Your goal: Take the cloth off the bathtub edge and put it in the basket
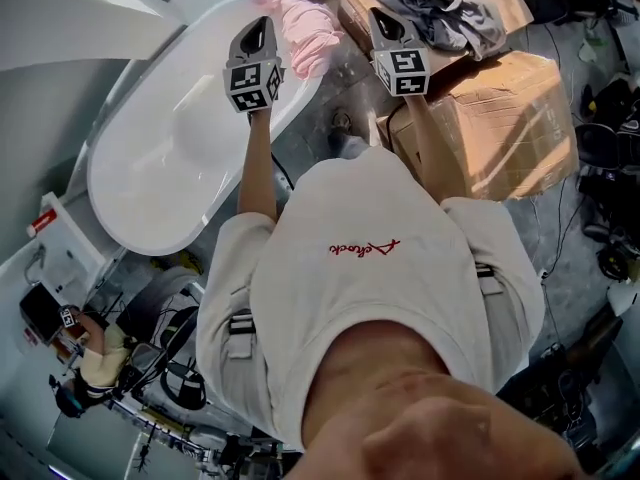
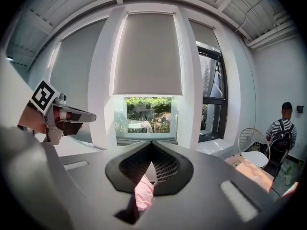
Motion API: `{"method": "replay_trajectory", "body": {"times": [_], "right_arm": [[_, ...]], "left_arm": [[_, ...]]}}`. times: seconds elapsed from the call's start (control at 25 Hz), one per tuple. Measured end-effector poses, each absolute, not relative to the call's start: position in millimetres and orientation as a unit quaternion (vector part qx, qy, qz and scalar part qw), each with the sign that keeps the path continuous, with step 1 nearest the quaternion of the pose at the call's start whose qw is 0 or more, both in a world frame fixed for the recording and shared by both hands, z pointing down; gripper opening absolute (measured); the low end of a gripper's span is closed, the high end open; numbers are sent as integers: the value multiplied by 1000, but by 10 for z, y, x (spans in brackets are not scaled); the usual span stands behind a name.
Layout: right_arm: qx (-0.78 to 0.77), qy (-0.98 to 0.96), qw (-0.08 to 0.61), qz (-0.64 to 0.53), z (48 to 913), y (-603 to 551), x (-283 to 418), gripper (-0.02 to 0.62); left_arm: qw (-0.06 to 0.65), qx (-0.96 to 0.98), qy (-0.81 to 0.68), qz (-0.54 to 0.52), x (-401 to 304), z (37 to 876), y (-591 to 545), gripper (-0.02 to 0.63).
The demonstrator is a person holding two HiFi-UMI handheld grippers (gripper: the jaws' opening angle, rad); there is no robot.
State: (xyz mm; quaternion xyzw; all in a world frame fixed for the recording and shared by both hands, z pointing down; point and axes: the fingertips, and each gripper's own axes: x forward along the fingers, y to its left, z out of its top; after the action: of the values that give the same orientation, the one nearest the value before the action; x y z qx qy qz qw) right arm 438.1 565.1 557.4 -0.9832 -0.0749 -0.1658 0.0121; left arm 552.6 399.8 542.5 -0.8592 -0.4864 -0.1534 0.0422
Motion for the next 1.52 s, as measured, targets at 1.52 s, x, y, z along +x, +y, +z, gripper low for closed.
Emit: {"method": "replay_trajectory", "body": {"times": [1.52], "right_arm": [[-927, -2, 96, -363, 8303, 5372, 5320, 8]], "left_arm": [[61, -803, -476, -355, 6118, 8251, 4233, 18]]}}
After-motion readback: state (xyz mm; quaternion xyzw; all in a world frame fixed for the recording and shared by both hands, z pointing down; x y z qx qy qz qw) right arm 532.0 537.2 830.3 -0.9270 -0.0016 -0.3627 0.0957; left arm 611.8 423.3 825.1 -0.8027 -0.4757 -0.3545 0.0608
